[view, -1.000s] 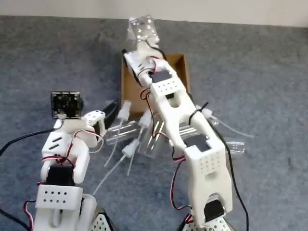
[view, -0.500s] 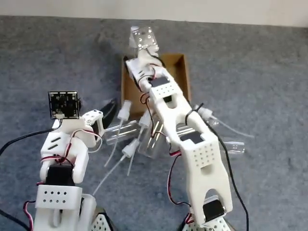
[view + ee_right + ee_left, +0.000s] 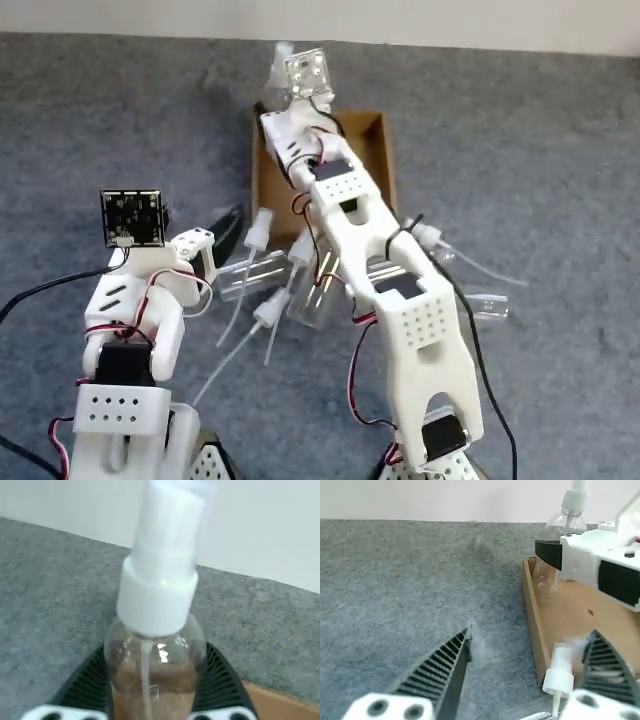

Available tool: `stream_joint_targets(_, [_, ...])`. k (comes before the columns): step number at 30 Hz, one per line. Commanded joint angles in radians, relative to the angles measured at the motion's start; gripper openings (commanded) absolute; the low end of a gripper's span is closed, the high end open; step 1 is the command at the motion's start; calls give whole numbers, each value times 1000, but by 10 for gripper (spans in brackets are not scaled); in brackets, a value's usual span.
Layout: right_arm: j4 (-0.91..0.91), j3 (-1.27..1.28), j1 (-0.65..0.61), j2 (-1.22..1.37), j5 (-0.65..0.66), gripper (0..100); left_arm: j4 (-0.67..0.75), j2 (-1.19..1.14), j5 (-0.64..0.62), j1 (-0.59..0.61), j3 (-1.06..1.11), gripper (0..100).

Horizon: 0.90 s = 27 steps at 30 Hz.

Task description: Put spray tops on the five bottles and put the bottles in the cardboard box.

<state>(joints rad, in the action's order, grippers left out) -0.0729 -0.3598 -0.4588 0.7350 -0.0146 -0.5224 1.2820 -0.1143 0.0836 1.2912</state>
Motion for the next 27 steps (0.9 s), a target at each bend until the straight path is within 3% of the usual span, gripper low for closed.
stream_joint_targets(1, [33, -58, 13, -24, -14, 4, 26, 5, -9, 8, -28, 284])
stream_joint_targets(12, [24, -62, 13, 65, -12, 8, 26, 5, -9, 10, -28, 284])
stream_joint_targets(20, [-70, -65, 2, 44, -12, 187, 26, 5, -9, 10, -28, 284])
stream_joint_targets(27, [-90, -67, -10, 41, -12, 237, 26, 5, -9, 10, -30, 284])
